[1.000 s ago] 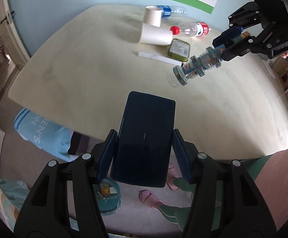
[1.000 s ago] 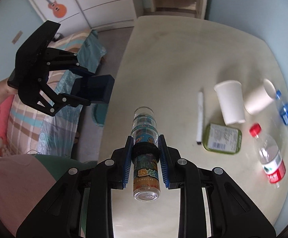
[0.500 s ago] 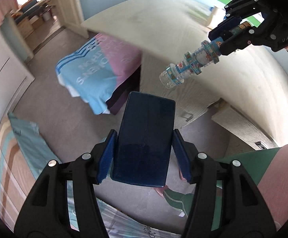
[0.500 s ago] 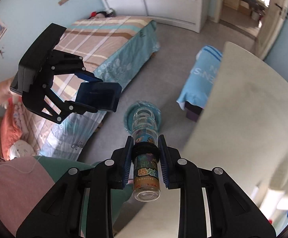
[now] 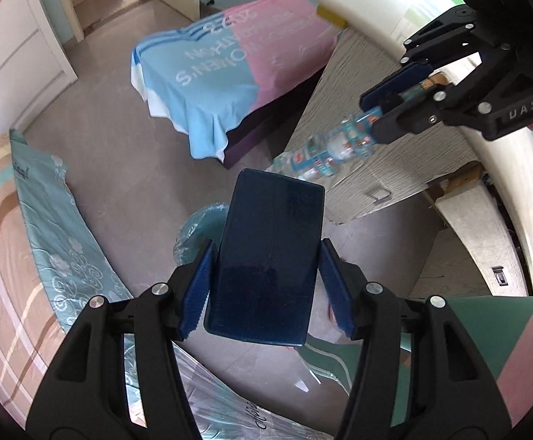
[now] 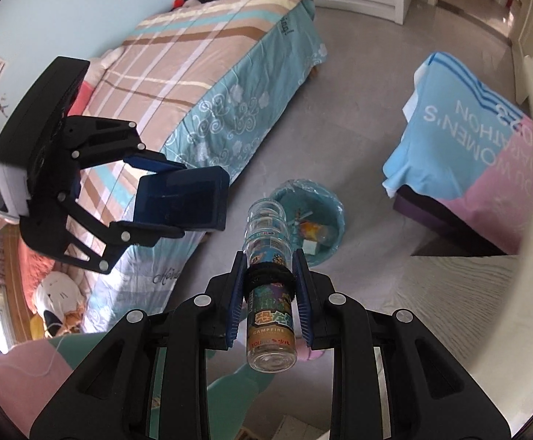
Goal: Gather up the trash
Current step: 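Carry the eraser and stacked bottles with both tools toward the wastebasket, then open both tools to drop the eraser and stacked bottles into the wastebasket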
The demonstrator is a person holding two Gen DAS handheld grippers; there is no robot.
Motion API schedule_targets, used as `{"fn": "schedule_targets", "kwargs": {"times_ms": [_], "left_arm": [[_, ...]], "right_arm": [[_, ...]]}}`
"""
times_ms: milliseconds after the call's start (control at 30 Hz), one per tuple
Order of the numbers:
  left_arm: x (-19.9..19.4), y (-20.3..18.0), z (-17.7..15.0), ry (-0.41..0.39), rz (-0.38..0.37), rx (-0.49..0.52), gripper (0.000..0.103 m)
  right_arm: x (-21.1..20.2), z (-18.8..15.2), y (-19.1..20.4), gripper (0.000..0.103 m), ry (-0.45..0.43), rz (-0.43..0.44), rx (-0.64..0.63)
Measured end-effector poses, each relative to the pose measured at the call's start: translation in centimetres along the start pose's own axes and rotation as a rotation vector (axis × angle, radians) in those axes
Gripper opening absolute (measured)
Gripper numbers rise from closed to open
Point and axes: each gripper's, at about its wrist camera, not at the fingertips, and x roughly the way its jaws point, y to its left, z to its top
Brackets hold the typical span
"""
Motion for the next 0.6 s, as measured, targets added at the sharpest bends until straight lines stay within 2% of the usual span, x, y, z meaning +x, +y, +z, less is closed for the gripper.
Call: {"fn": "schedule_targets", "kwargs": {"times_ms": [300,467,600], "left_arm": [[7.1,4.9,-0.8,0.065,0.017,-0.020,0.054],[12.6,7.4,-1.5,0.121,0.008,-0.047,0.054],[16.0,8.4,-1.7,0.176,0.030,-0.050,0.054]], "right_arm": [[8.9,2.5,-2.1,0.027,0.078,0.010,0.058],[15.1,2.9,-3.7,0.027,0.142,0.003,0.100],[19.1,2.7,-4.9,0.027,0.181,0.012,0.143]]}}
